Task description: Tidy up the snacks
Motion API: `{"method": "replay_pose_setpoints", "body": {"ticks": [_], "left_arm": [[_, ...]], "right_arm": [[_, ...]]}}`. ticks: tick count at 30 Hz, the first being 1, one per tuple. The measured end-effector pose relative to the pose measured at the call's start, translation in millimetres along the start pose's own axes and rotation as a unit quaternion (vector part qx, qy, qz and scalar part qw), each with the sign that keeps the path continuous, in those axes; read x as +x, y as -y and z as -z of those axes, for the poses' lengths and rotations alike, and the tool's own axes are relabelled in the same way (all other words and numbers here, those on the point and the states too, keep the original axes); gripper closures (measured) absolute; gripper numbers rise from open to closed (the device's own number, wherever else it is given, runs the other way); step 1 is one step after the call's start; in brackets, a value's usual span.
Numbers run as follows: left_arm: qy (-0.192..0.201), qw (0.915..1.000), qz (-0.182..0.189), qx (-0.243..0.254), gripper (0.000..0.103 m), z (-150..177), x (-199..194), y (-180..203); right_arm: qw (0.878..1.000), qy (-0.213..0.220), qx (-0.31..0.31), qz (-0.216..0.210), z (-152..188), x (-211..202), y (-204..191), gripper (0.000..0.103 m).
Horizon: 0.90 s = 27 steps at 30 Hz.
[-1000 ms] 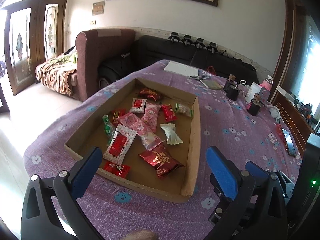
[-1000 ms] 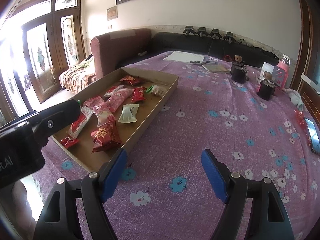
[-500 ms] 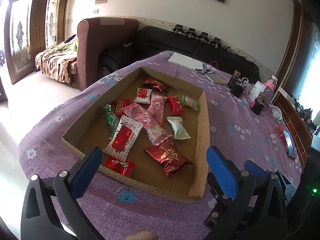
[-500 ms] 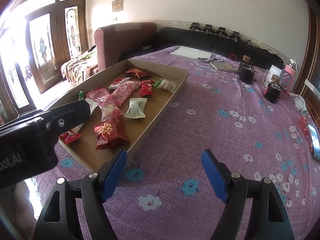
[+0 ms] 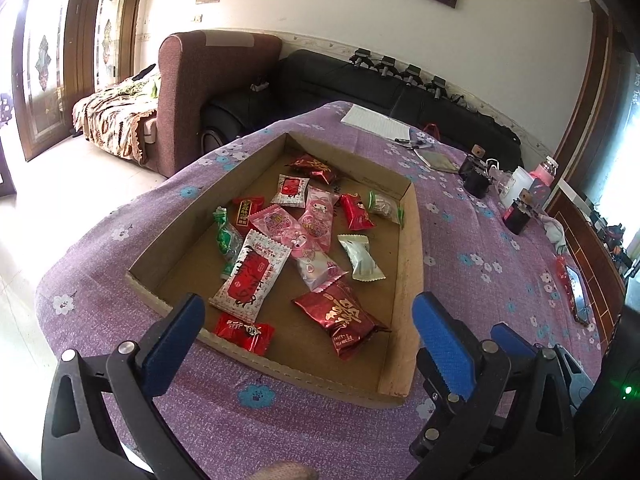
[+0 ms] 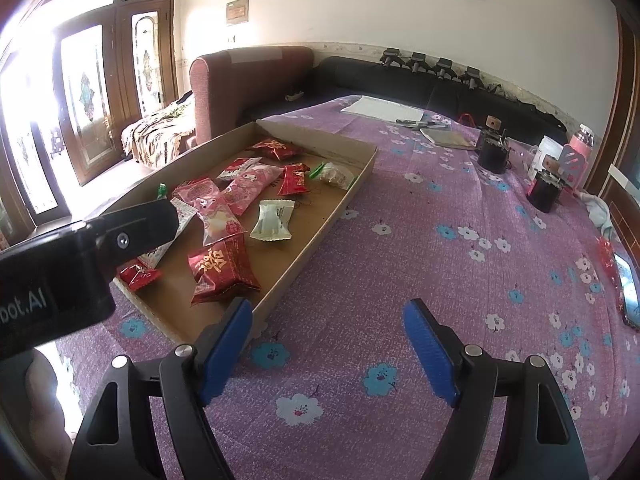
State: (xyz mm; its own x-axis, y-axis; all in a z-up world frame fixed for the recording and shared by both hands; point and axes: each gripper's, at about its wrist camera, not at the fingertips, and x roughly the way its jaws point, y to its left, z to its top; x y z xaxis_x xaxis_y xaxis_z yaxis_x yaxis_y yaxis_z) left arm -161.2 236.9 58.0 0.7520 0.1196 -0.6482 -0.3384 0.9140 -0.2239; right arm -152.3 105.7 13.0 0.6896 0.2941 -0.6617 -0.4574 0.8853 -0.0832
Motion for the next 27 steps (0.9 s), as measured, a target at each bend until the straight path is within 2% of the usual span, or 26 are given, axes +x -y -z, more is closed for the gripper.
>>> {"method": "replay_pose_setpoints", "body": {"ticks": [27], "left_arm": [[0.005,1.0000,-0.005,0.006,0.000,3.9,-8.7,7.6]], "right_arm": [[1.000,0.007,0.005,0.000,2.9,-9.6,5.2,0.023]]}}
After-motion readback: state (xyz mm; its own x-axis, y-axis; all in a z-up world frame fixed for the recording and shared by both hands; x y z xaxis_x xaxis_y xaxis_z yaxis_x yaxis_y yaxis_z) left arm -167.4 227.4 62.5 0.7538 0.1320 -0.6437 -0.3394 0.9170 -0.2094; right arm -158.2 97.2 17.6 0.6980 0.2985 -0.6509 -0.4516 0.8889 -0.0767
